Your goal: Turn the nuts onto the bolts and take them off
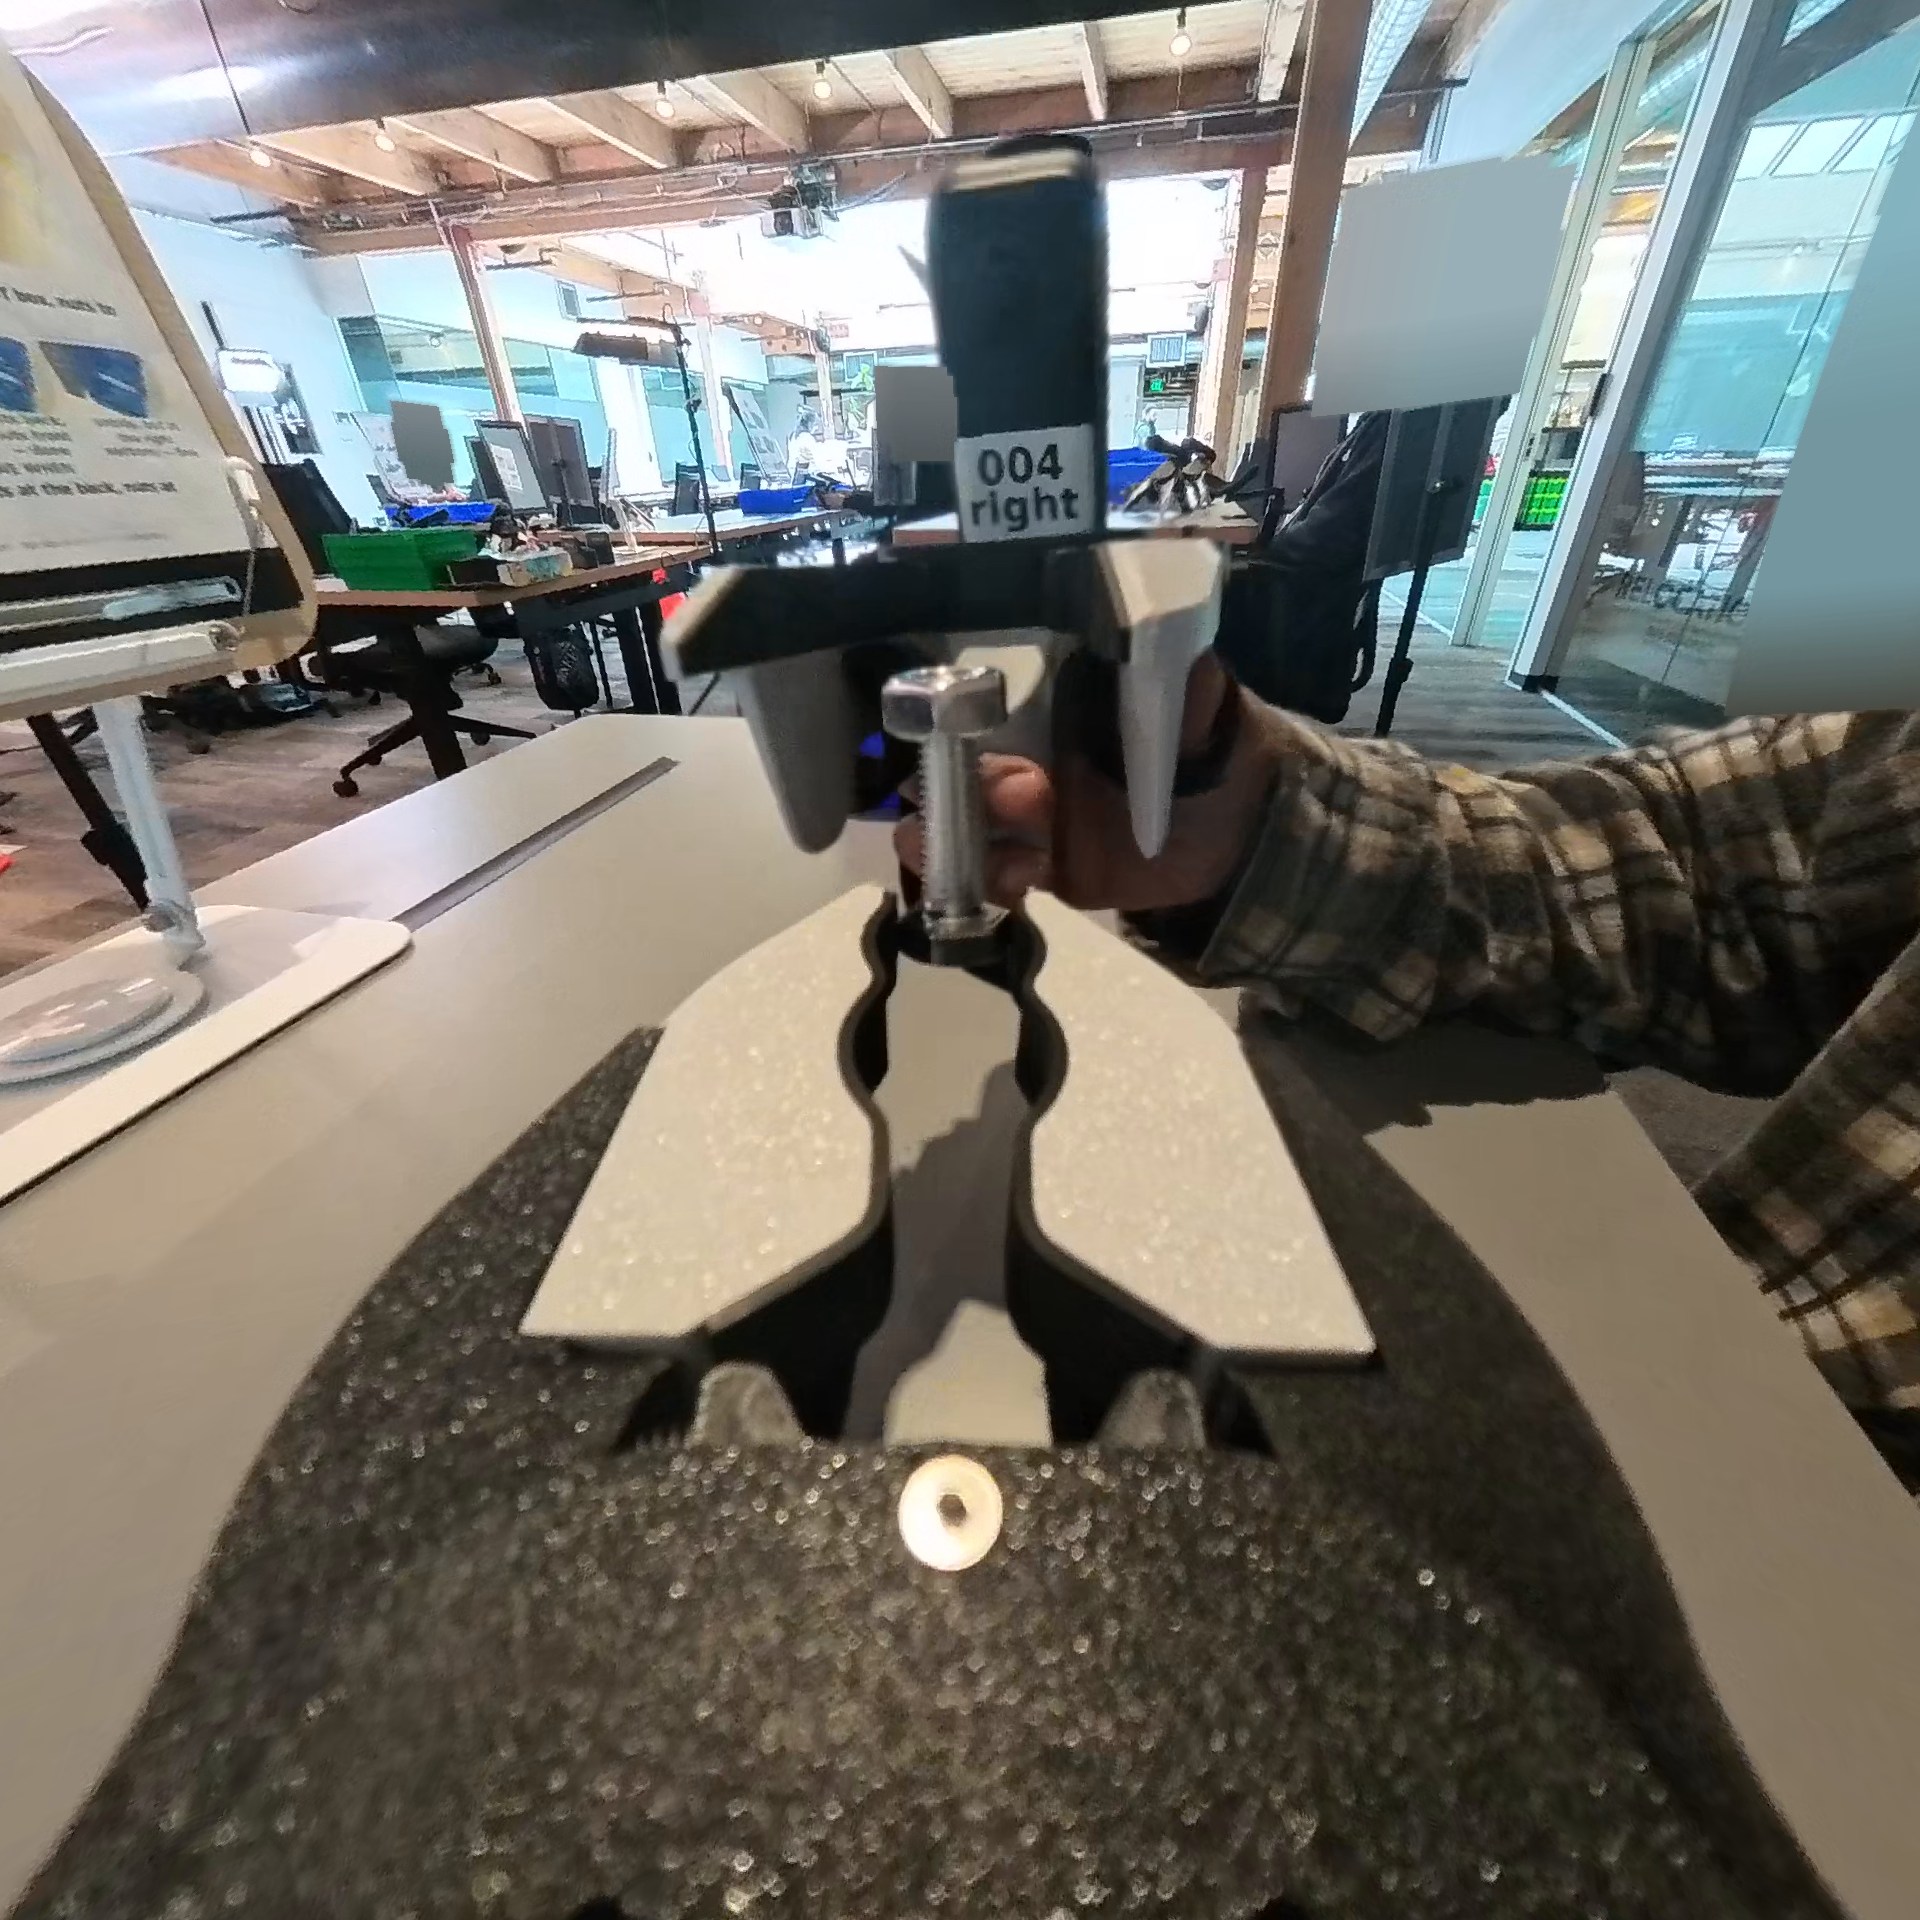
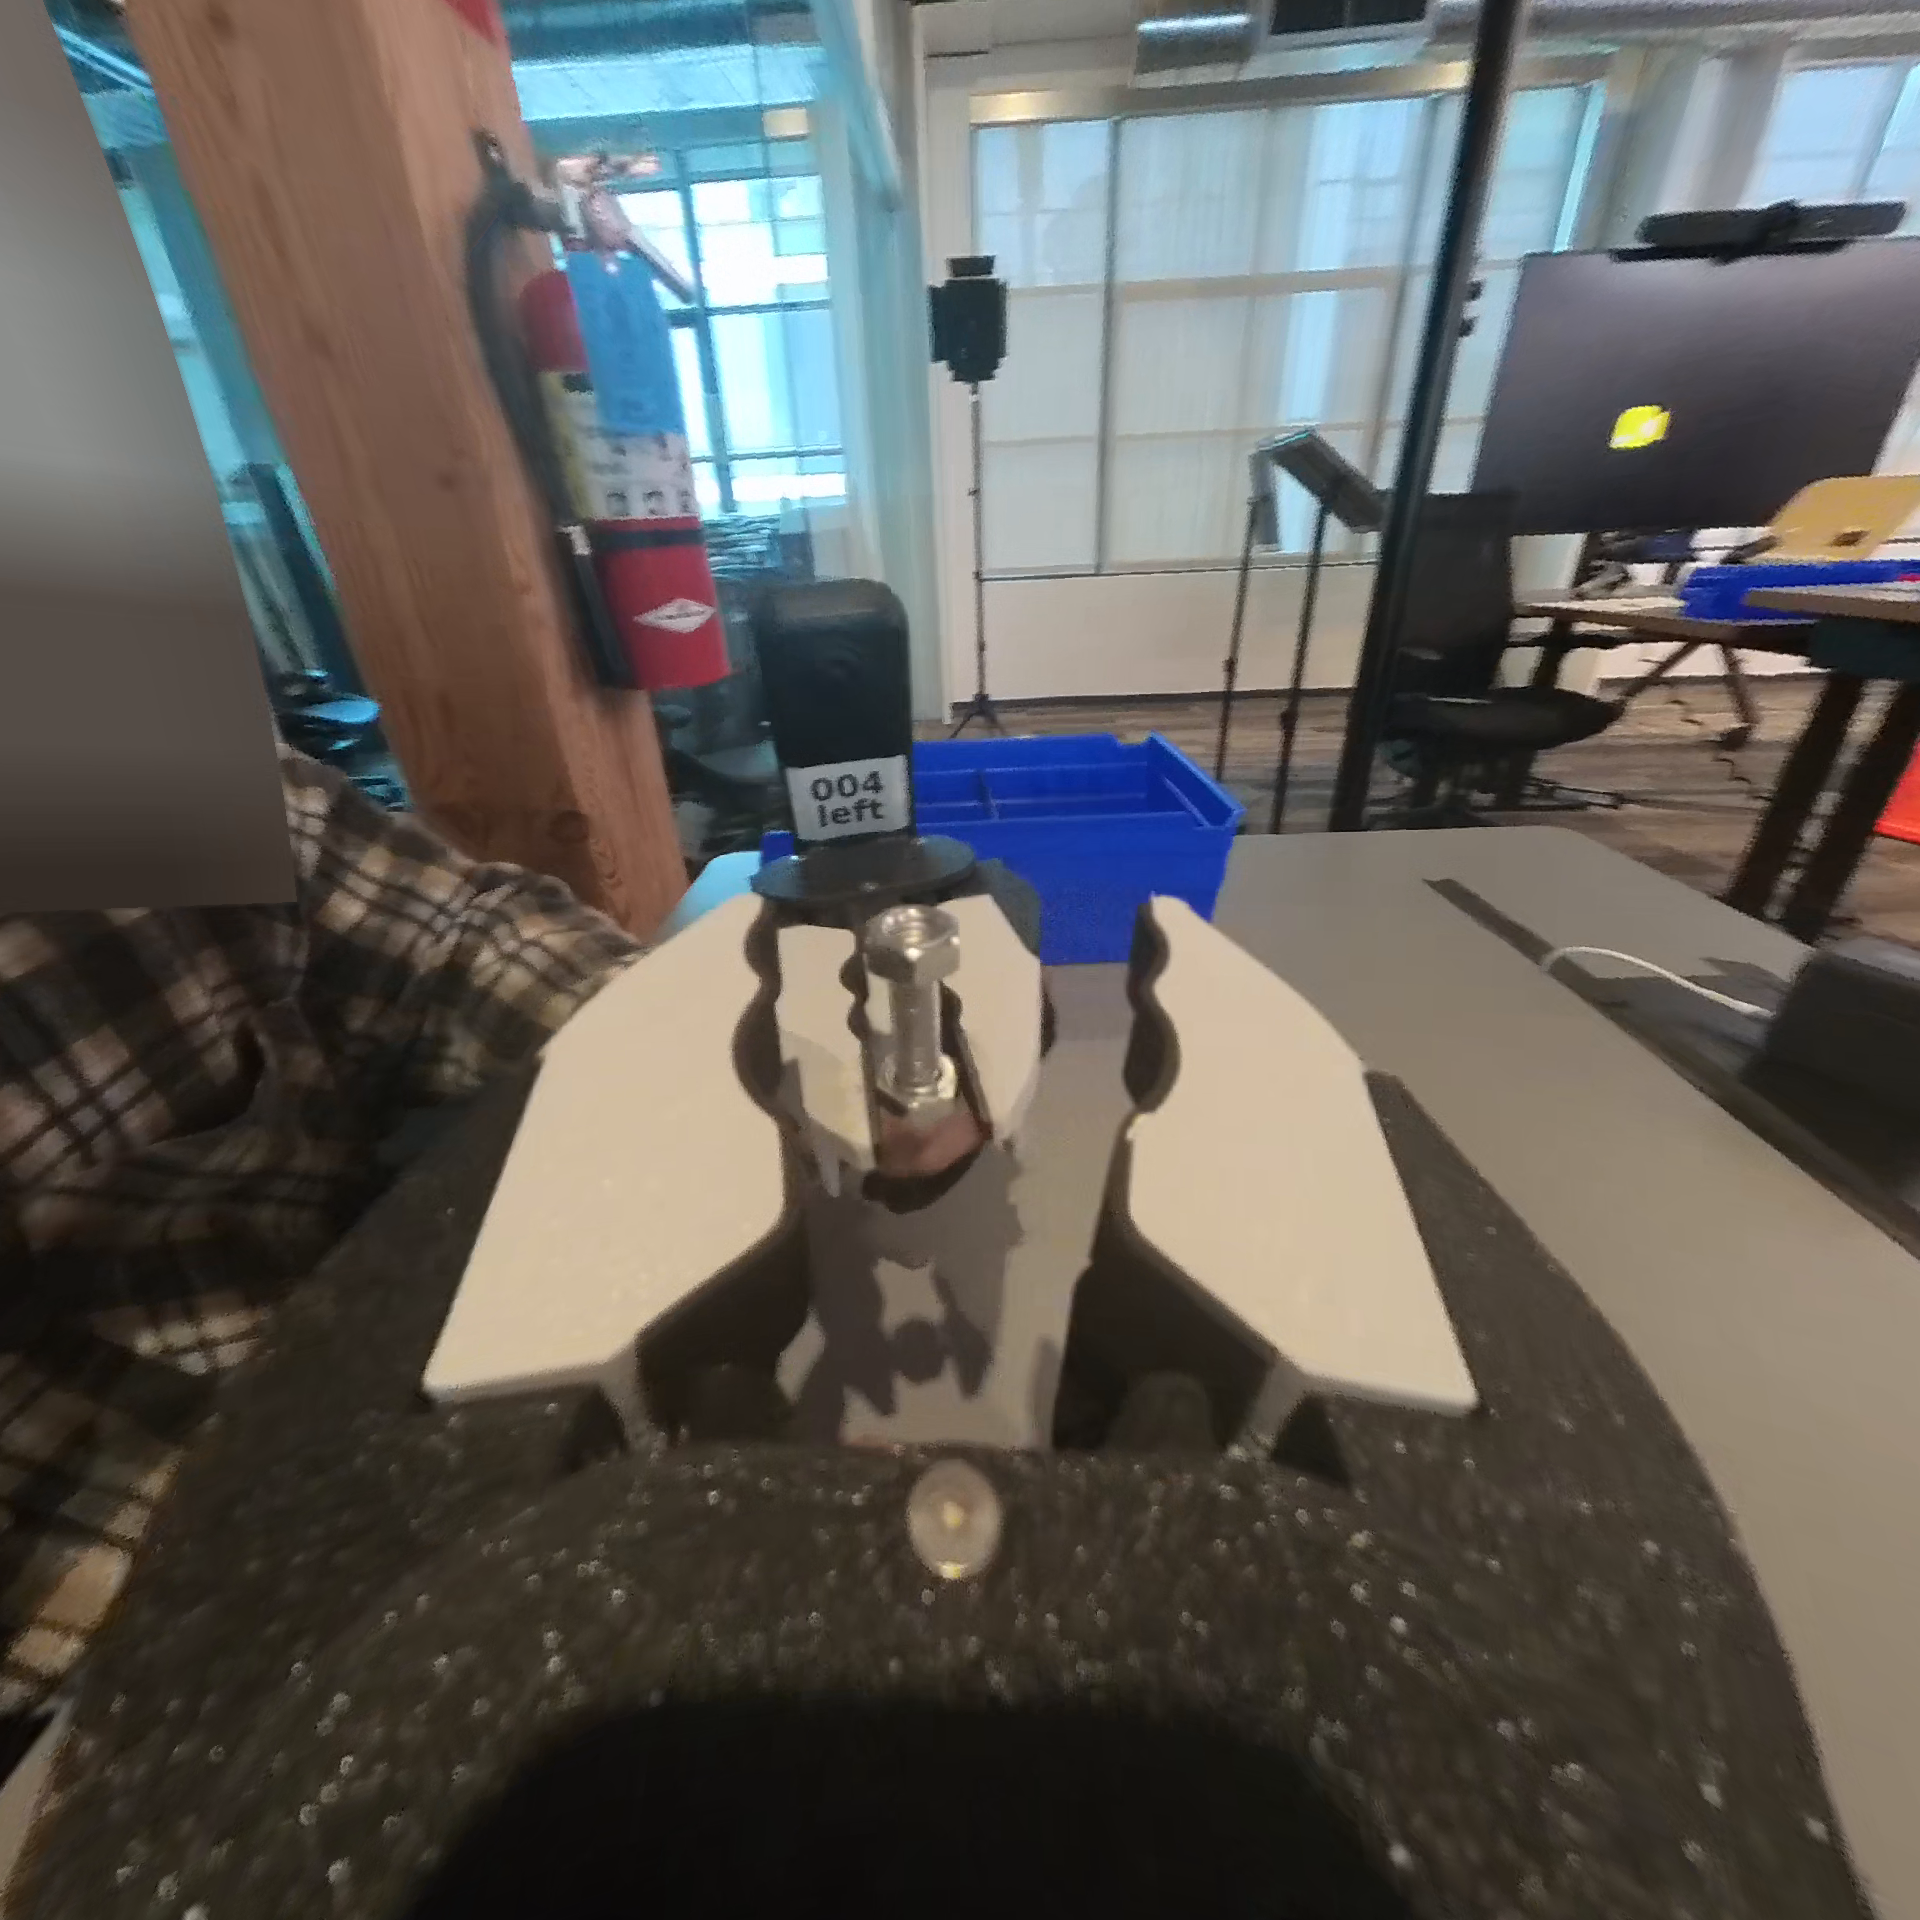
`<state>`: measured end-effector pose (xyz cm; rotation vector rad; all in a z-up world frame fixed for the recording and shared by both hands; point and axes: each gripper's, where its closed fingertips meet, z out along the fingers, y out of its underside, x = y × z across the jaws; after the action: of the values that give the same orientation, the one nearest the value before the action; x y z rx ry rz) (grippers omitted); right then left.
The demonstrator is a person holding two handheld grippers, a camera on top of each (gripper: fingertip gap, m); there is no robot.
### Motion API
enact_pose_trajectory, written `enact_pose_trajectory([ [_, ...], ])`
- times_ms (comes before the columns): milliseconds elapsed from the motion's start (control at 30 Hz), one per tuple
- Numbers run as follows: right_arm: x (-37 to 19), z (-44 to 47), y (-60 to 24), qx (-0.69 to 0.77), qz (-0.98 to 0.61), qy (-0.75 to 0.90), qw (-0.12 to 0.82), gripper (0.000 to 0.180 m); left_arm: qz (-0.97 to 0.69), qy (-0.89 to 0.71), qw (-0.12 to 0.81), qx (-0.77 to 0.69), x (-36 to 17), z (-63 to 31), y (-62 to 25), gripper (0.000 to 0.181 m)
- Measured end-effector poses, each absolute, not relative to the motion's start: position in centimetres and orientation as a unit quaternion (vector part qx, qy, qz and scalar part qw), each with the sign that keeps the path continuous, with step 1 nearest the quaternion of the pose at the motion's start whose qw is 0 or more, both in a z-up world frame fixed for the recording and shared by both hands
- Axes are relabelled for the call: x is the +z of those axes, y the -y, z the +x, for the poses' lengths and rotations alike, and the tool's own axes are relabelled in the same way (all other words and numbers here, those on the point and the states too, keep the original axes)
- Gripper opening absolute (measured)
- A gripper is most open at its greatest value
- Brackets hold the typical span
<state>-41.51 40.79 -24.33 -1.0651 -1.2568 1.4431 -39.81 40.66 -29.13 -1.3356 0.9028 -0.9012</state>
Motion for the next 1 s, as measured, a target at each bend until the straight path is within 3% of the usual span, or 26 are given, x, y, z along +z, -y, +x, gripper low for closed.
enact_pose_trajectory([
  [1000, -24.0, -40.8, -42.1, 0.575, -0.438, 0.496, 0.481, 0.063, -0.560, -0.400, 0.610, -0.391, -28.6, -39.5, -40.1, 0.019],
])
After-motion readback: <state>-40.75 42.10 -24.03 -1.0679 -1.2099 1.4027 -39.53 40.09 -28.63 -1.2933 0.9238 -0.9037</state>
